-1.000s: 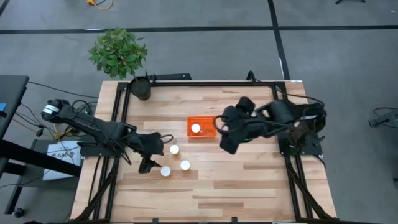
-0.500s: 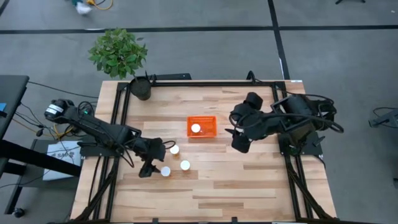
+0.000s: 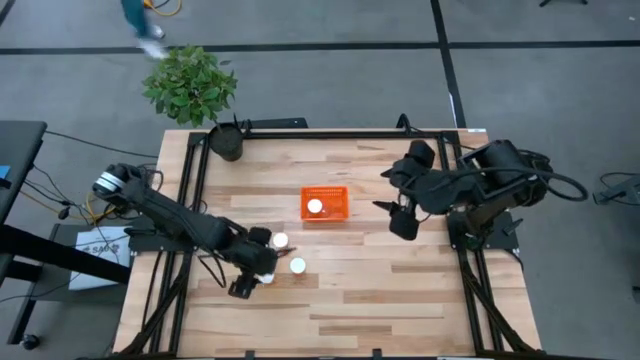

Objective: Pick and place pill bottles into a basket
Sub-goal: Put the orange pill bottle into the orange basket

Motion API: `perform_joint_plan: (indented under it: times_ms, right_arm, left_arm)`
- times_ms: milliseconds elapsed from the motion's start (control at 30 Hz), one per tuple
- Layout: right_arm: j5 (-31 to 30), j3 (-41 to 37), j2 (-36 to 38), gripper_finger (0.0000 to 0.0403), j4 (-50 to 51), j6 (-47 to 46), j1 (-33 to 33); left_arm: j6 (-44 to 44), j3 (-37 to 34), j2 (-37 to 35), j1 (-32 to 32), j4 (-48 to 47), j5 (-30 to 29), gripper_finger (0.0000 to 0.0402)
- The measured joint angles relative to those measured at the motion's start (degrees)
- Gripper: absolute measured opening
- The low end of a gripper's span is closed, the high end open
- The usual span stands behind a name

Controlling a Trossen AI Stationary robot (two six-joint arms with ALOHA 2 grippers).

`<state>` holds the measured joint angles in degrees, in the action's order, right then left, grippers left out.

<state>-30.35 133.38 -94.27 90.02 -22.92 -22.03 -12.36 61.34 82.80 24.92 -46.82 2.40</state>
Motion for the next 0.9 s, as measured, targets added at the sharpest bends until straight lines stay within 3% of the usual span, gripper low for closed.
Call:
perform_joint_plan:
  times_ms: [233, 600, 900]
  right_arm:
    - [-0.45, 0.0, 0.57, 0.0297, -0.01, 0.46, -0.47]
    - [-1.02, 0.0, 0.45, 0.0297, 0.0, 1.68, -0.49]
    - [-0.85, 0.0, 0.45, 0.0297, 0.0, 1.95, -0.49]
  left_arm:
    - [-0.82, 4.58, 6.5, 0.66, -3.27, 2.48, 0.0259]
    - [-1.74, 5.1, 6.87, 0.14, -3.57, 6.93, 0.0259]
    - [-1.58, 5.08, 6.87, -0.09, -3.73, 6.3, 0.0268]
